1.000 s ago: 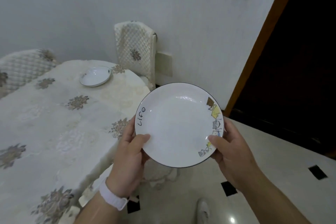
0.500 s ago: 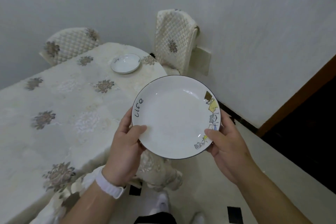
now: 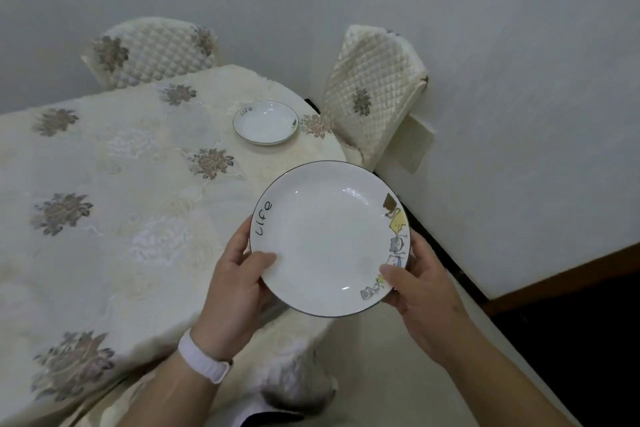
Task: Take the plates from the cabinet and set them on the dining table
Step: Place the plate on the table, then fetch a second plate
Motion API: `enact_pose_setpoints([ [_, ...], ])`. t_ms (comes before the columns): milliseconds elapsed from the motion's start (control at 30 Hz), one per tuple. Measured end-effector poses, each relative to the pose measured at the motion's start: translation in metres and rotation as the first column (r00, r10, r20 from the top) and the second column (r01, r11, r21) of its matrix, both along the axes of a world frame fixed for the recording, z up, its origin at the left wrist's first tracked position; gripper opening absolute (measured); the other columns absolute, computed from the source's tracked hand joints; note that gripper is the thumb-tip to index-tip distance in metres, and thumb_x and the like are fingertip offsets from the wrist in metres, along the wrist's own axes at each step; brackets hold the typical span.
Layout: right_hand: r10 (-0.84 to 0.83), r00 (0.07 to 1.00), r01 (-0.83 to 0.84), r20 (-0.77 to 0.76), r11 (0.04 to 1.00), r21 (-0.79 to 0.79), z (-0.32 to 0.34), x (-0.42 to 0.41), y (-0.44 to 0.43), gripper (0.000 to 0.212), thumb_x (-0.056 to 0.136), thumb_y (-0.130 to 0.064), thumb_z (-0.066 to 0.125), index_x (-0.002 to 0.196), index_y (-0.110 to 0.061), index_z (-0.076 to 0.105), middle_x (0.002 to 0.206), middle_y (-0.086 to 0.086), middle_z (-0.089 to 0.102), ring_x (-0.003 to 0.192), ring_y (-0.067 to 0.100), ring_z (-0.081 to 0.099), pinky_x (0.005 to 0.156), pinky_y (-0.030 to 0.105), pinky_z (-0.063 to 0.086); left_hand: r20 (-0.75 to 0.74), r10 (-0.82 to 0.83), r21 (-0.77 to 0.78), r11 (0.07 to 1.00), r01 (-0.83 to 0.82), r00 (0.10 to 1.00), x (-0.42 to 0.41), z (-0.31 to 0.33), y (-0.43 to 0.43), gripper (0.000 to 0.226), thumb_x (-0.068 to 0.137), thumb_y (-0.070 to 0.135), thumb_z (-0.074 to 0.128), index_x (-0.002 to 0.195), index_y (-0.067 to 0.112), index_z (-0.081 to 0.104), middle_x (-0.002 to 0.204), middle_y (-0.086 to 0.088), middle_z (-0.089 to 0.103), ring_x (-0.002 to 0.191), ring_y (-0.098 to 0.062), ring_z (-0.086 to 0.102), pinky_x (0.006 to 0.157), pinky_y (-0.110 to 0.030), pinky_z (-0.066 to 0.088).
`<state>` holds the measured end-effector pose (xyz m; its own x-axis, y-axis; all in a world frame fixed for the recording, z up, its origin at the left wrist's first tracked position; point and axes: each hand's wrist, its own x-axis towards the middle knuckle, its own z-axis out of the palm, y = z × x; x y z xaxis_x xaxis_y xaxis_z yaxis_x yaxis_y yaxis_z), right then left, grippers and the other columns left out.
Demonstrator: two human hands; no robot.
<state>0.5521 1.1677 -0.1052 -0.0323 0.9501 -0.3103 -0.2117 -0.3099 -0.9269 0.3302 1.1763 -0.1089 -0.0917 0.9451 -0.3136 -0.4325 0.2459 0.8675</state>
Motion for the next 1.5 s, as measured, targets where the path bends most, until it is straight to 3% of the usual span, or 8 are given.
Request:
enact_pose_setpoints([
  [233, 0.141, 0.988, -0.142, 0.058, 0.99, 0.018, 0.002, -0.049, 0.063, 0.053, 0.093, 0.014, 0.042, 0.131, -0.021, 0.054, 0.117, 0.006, 0.071, 0.105, 0.025, 0.068, 0.075, 0.032, 0.056, 0.022, 0.092, -0.022, 0.996, -0.092, 0.995, -0.053, -0.013, 0.036, 0.061, 0.08, -0.001, 0.054, 0.132, 0.03, 0.054, 0.102, -0.004, 0.074, 0.085, -0.028, 0.066, 0.054, -0.033, 0.052],
  [467, 0.31, 0.938, -0.312, 0.156, 0.95, -0.01, -0.008, -0.106, 0.1, 0.054, 0.093, 0.009, 0.047, 0.127, -0.032, 0.056, 0.11, 0.006, 0.073, 0.097, 0.026, 0.069, 0.08, 0.043, 0.056, -0.009, 0.239, -0.064, 0.969, -0.239, 0.971, -0.108, -0.025, 0.035, 0.06, 0.089, -0.007, 0.045, 0.133, 0.033, 0.053, 0.095, -0.004, 0.073, 0.08, -0.018, 0.066, 0.057, -0.03, 0.053],
  [633, 0.452, 0.867, -0.447, 0.211, 0.892, -0.071, -0.022, -0.136, 0.119, 0.051, 0.096, 0.005, 0.045, 0.125, -0.035, 0.055, 0.109, -0.001, 0.073, 0.097, 0.022, 0.071, 0.078, 0.04, 0.058, -0.037, 0.324, -0.088, 0.941, -0.326, 0.945, -0.13, -0.037, 0.028, 0.06, 0.09, -0.006, 0.046, 0.135, 0.033, 0.05, 0.106, -0.006, 0.072, 0.085, -0.019, 0.067, 0.059, -0.031, 0.054],
  [767, 0.527, 0.802, -0.527, 0.283, 0.846, -0.081, -0.04, -0.156, 0.133, 0.051, 0.095, 0.005, 0.048, 0.118, -0.041, 0.056, 0.109, -0.001, 0.073, 0.097, 0.026, 0.071, 0.082, 0.051, 0.059, -0.088, 0.389, -0.102, 0.912, -0.397, 0.917, -0.143, -0.051, 0.026, 0.062, 0.087, -0.01, 0.044, 0.132, 0.031, 0.054, 0.111, -0.002, 0.07, 0.09, -0.018, 0.066, 0.061, -0.031, 0.055],
  [1067, 0.637, 0.702, -0.617, 0.319, 0.767, -0.174, -0.097, -0.177, 0.181, 0.048, 0.094, 0.004, 0.051, 0.125, -0.033, 0.053, 0.105, -0.003, 0.073, 0.09, 0.016, 0.072, 0.066, 0.029, 0.058, -0.252, 0.441, -0.179, 0.853, -0.49, 0.861, -0.153, -0.096, 0.044, 0.064, 0.086, -0.012, 0.045, 0.123, 0.038, 0.059, 0.107, 0.002, 0.072, 0.092, -0.016, 0.069, 0.07, -0.037, 0.059],
  [1200, 0.682, 0.635, -0.65, 0.362, 0.725, -0.227, -0.13, -0.183, 0.205, 0.047, 0.093, -0.002, 0.054, 0.124, -0.037, 0.053, 0.106, -0.005, 0.072, 0.094, 0.02, 0.071, 0.072, 0.039, 0.061, -0.272, 0.443, -0.246, 0.826, -0.507, 0.854, -0.158, -0.121, 0.06, 0.063, 0.086, -0.011, 0.048, 0.113, 0.044, 0.062, 0.103, 0.003, 0.072, 0.092, -0.016, 0.068, 0.067, -0.034, 0.058],
  [1367, 0.712, 0.565, -0.677, 0.417, 0.689, -0.259, -0.159, -0.188, 0.229, 0.045, 0.094, -0.005, 0.056, 0.124, -0.038, 0.049, 0.105, -0.009, 0.07, 0.081, 0.014, 0.069, 0.063, 0.025, 0.056, -0.291, 0.416, -0.325, 0.804, -0.498, 0.862, -0.16, -0.152, 0.081, 0.06, 0.085, -0.012, 0.047, 0.12, 0.036, 0.061, 0.102, -0.001, 0.071, 0.095, -0.024, 0.067, 0.072, -0.038, 0.059],
  [1500, 0.714, 0.533, -0.675, 0.455, 0.682, -0.281, -0.176, -0.189, 0.243, 0.048, 0.092, -0.008, 0.058, 0.128, -0.037, 0.048, 0.107, -0.007, 0.069, 0.089, 0.019, 0.068, 0.066, 0.03, 0.059, -0.339, 0.38, -0.358, 0.794, -0.492, 0.86, -0.163, -0.165, 0.096, 0.063, 0.084, -0.012, 0.047, 0.112, 0.043, 0.062, 0.099, -0.001, 0.072, 0.095, -0.029, 0.067, 0.08, -0.048, 0.059],
])
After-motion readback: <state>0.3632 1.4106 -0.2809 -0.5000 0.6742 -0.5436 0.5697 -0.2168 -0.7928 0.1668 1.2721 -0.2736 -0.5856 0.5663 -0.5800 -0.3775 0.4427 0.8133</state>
